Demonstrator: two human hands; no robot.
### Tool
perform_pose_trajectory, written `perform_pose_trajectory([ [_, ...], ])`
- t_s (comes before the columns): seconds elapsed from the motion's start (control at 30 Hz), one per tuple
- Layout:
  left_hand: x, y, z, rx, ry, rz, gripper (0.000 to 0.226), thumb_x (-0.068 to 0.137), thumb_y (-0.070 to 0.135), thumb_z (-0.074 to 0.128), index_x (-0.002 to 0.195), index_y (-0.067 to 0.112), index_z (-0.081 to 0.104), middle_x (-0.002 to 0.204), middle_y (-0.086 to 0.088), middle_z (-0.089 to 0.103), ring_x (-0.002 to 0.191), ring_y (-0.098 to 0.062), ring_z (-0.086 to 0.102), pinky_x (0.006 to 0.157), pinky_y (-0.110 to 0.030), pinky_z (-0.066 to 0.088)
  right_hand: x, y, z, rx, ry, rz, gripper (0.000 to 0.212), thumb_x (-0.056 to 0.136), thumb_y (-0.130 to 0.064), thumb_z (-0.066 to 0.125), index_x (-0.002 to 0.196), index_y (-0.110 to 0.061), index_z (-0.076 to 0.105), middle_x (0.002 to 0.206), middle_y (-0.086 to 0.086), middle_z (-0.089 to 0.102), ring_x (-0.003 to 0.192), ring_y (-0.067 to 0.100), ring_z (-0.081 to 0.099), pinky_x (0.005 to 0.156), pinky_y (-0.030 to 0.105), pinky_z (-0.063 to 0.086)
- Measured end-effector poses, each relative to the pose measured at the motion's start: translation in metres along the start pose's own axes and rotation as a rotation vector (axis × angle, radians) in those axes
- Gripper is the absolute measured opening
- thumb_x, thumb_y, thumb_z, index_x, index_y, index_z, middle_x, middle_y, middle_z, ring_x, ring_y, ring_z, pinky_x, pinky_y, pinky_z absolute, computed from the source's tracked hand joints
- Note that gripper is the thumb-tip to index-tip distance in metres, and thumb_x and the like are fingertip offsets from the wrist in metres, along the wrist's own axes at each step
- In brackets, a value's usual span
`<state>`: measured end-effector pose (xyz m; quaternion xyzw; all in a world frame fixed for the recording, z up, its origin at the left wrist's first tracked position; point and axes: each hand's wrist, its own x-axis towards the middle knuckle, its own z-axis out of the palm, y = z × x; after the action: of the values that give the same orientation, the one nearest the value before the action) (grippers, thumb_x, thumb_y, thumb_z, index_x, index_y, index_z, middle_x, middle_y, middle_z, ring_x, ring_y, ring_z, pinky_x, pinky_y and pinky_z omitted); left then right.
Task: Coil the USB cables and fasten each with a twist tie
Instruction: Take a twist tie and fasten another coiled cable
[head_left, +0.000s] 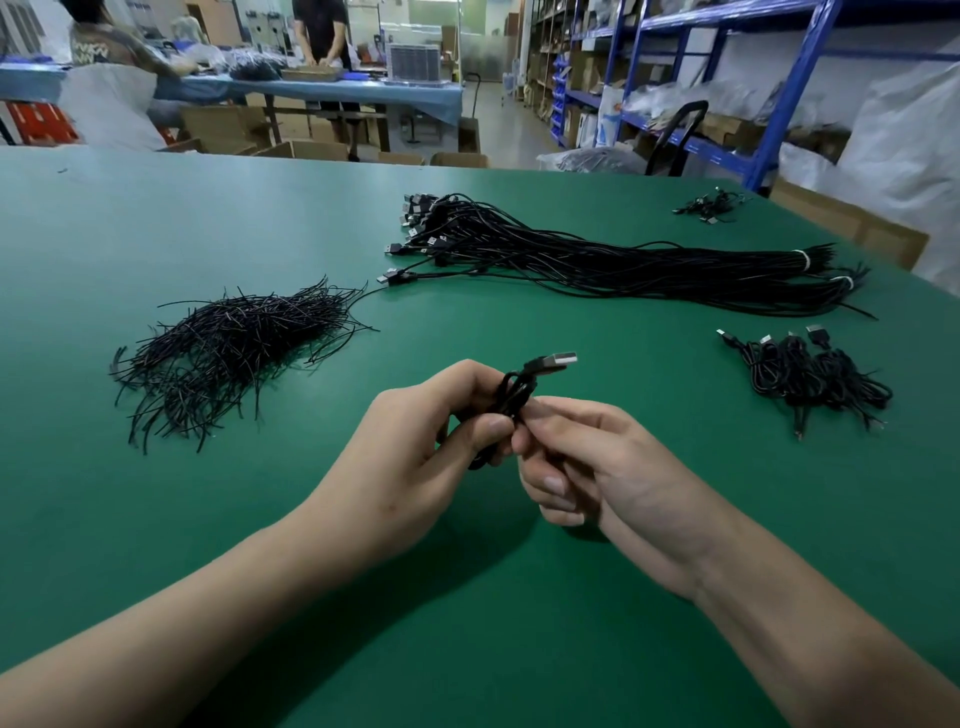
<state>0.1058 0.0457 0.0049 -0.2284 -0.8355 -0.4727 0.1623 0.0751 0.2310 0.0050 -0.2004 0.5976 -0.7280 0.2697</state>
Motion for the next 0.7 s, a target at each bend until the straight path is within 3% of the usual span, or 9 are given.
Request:
perform_pose_trajectory([
  [0.1,-0.001,-0.001,0.0,0.074,0.026,0.037,0.007,0.098,0.015,0.054,0.104,0.018,0.058,0.082,0.013,0.067,0.073,-0.012,0.064,0.068,-0.02,0.048,0.001,0.003,0.001,0.031,0.004,0.016,0.024,0.094,-0.033,0.063,0.077,-0.016,0.062,0.057,0.0,0.04,0.049,0.011,0.031,0.046,0.022,0.022],
  [0.2,0.0,0.0,0.0,0.16,0.044,0.071,0.019,0.097,0.02,0.055,0.113,0.028,0.049,0.085,0.013,0.067,0.074,-0.006,0.063,0.069,-0.02,0.047,0.002,0.004,0.0,0.04,0.017,0.028,0.022,0.093,-0.031,0.06,0.077,-0.016,0.06,0.057,-0.001,0.037,0.05,0.011,0.029,0.046,0.022,0.022],
  [0.4,0.0,0.002,0.001,0.246,0.027,0.115,0.018,0.098,0.025,0.053,0.114,0.031,0.046,0.082,0.022,0.065,0.072,-0.002,0.058,0.071,-0.022,0.046,0.003,0.008,0.003,0.214,0.011,0.039,0.028,0.092,-0.032,0.06,0.067,-0.019,0.06,0.053,-0.006,0.028,0.046,0.01,0.021,0.046,0.024,0.016],
  [0.57,0.0,-0.002,0.006,0.128,0.076,0.074,0.015,0.101,0.018,0.056,0.112,0.024,0.047,0.08,0.011,0.071,0.07,-0.007,0.067,0.068,-0.012,0.046,0.008,0.011,0.011,0.02,0.175,-0.067,0.033,0.098,-0.026,0.053,0.065,-0.022,0.052,0.05,-0.008,0.026,0.042,0.008,0.019,0.04,0.019,0.019],
  [0.7,0.0,0.0,0.01,-0.205,0.056,-0.133,0.008,0.102,0.021,0.055,0.11,0.022,0.053,0.08,-0.003,0.074,0.071,-0.024,0.073,0.073,-0.032,0.056,0.008,0.015,0.016,-0.292,0.313,-0.294,0.036,0.103,-0.027,0.048,0.069,-0.016,0.049,0.055,-0.008,0.042,0.047,0.005,0.036,0.046,0.017,0.032],
])
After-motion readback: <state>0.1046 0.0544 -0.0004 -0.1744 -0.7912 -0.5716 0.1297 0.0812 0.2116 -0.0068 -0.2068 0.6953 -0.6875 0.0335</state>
